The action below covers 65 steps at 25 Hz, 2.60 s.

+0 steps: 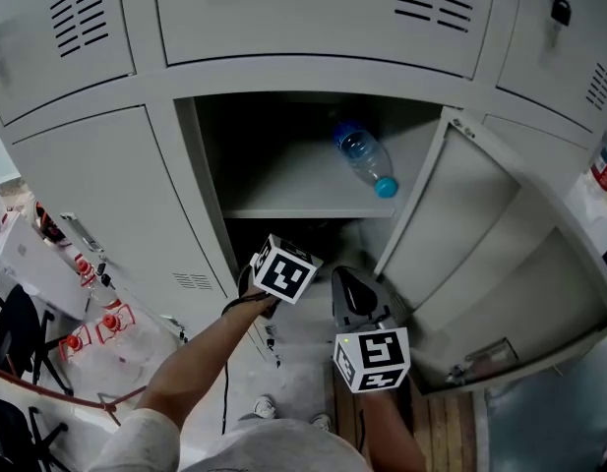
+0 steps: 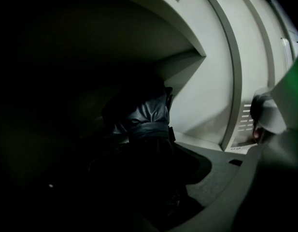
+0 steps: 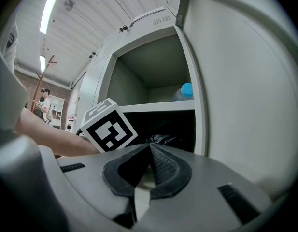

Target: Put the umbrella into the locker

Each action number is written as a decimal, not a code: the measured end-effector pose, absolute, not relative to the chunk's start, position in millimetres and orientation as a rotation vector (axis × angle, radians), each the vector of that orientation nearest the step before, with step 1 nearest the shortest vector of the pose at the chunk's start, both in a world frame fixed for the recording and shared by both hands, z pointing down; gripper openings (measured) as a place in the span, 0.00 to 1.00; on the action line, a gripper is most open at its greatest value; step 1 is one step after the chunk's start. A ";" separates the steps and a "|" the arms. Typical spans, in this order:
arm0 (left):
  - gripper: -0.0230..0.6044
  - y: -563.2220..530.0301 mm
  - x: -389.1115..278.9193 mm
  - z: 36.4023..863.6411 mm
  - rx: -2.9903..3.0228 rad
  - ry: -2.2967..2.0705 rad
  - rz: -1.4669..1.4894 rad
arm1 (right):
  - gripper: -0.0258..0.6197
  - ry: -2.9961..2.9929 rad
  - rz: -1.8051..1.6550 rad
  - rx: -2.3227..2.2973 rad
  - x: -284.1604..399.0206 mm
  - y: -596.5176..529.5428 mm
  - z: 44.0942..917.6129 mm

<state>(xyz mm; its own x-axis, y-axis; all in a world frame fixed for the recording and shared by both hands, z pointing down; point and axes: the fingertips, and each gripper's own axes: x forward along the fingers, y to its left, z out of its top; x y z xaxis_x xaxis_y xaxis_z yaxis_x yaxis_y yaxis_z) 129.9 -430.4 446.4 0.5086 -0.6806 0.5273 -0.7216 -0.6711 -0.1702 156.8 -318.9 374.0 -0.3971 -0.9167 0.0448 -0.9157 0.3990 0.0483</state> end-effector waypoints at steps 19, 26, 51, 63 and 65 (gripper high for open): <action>0.44 -459.6 129.5 465.2 2.640 -1.284 1.182 | 0.04 -2.573 -0.026 1.688 155.1 -315.4 371.3; 0.44 -466.5 125.9 471.9 2.632 -1.301 1.326 | 0.04 -2.575 -0.019 1.679 151.4 -313.4 373.5; 0.46 -472.6 126.2 490.0 2.563 -1.281 1.612 | 0.04 -2.561 0.020 1.686 157.8 -314.7 381.5; 0.49 -467.1 130.5 487.3 2.617 -1.237 1.544 | 0.04 -2.571 0.030 1.660 154.0 -313.9 386.1; 0.51 -465.7 131.4 487.2 2.627 -1.223 1.535 | 0.04 -2.573 0.030 1.660 153.7 -314.3 385.8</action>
<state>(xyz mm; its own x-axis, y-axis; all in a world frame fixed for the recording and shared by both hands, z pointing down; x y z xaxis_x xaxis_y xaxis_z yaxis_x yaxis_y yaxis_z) 131.4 -465.7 487.2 0.2867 -0.6588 0.6955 -0.5306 -0.7137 -0.4573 153.7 -314.3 385.8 -0.4103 -0.9087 0.0771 -0.9102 0.4133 0.0267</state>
